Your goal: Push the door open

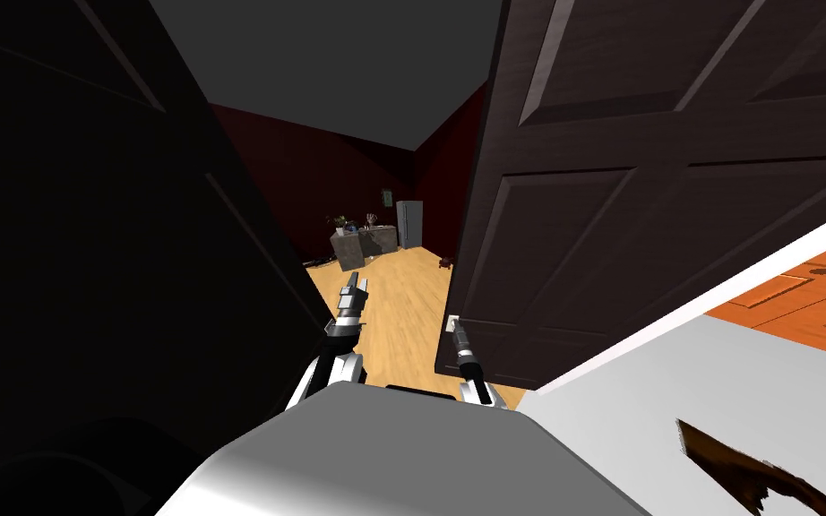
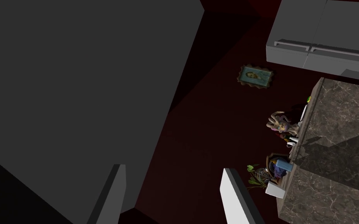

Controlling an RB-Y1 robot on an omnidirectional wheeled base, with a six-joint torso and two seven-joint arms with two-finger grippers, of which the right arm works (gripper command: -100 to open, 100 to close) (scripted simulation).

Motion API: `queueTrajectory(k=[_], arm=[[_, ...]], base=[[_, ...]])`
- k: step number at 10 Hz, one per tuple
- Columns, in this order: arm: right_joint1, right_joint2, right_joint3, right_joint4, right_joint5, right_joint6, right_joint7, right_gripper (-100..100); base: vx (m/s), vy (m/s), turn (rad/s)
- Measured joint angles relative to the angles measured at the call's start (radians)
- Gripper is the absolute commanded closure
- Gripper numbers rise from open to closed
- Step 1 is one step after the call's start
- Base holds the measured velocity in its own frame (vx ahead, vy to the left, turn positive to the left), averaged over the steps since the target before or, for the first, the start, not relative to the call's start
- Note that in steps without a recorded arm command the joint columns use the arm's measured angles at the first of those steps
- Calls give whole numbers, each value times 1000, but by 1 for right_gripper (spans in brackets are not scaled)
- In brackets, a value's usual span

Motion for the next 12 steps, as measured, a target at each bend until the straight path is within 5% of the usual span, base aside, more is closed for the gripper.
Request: queueTrajectory(k=[4,5,12], arm=[[-5,-18,-25,6,-16,18,20,100],[-17,-29,-39,14,-24,16,25,-100],[-23,-42,91,17,-158,11,100,-100]], base=[[172,-23,-85],[57,-44,-153],[-81,-21,-94]])
